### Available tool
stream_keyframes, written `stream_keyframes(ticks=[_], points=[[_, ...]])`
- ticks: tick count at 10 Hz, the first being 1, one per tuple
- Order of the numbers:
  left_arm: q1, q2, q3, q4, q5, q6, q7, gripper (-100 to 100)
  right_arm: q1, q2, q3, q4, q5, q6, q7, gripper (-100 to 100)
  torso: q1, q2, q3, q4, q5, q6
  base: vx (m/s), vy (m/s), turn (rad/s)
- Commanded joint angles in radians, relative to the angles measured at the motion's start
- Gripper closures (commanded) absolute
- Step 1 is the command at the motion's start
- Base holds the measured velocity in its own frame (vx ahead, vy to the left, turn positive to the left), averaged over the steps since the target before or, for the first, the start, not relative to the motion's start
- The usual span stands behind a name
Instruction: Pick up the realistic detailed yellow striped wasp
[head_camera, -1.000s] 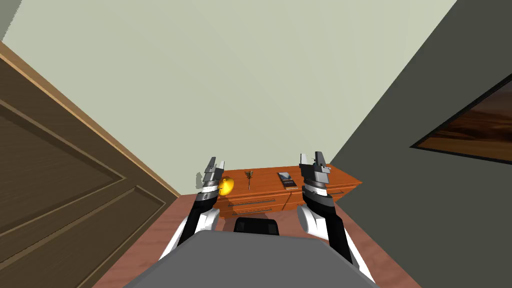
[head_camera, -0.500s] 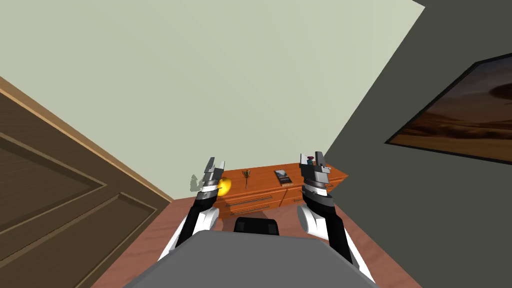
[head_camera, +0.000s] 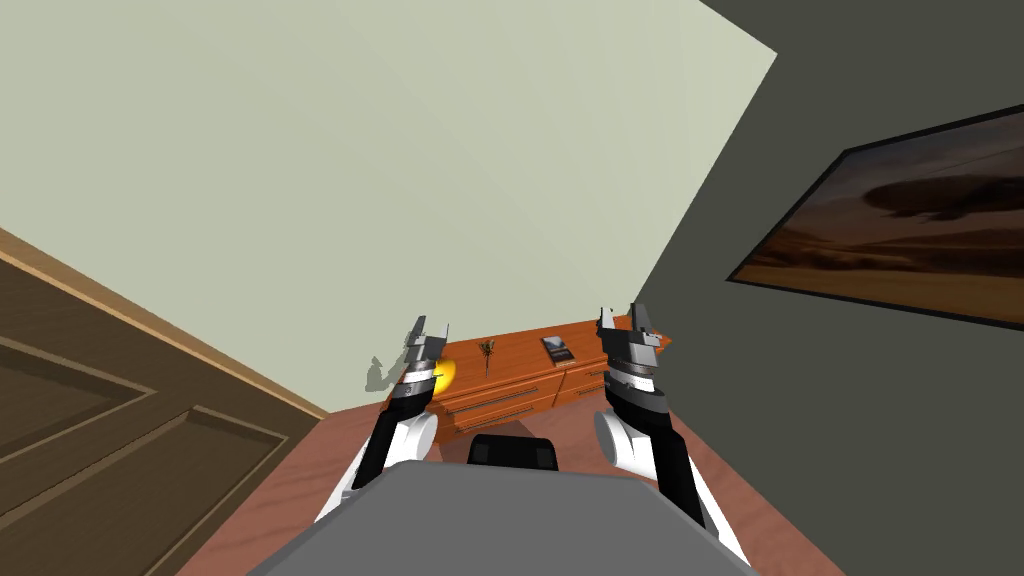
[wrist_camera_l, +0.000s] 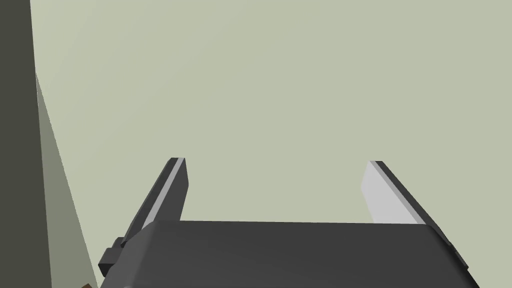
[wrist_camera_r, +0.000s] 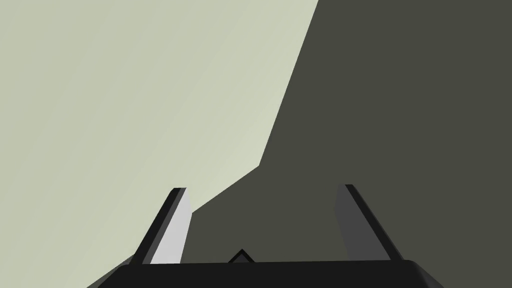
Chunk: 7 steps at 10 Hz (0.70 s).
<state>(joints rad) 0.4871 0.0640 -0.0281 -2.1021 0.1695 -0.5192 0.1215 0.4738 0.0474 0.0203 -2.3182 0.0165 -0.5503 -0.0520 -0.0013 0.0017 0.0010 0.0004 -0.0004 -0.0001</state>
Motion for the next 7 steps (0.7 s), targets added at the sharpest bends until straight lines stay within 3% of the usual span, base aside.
stream_keyframes(ticks=[1, 6, 7], points=[[-0.017, 0.023, 0.003, 0.033, 0.05, -0.015, -0.012, -100, 0.0, 0.0, 0.0, 0.0, 0.0, 0.0, 0.0, 0, 0.0, 0.0, 0.0, 0.0, 0.0, 0.0, -0.03, -0.035, -0.197], [-0.032, 0.046, 0.006, 0.065, 0.17, -0.031, -0.023, -100, 0.0, 0.0, 0.0, 0.0, 0.0, 0.0, 0.0, 0, 0.001, 0.0, 0.0, 0.0, 0.0, 0.0, -0.019, -0.016, -0.088], [-0.048, 0.068, 0.01, 0.101, 0.209, -0.047, -0.035, -100, 0.0, 0.0, 0.0, 0.0, 0.0, 0.0, 0.0, 0, 0.001, -0.001, 0.0, 0.0, 0.0, 0.0, -0.017, -0.031, -0.221]])
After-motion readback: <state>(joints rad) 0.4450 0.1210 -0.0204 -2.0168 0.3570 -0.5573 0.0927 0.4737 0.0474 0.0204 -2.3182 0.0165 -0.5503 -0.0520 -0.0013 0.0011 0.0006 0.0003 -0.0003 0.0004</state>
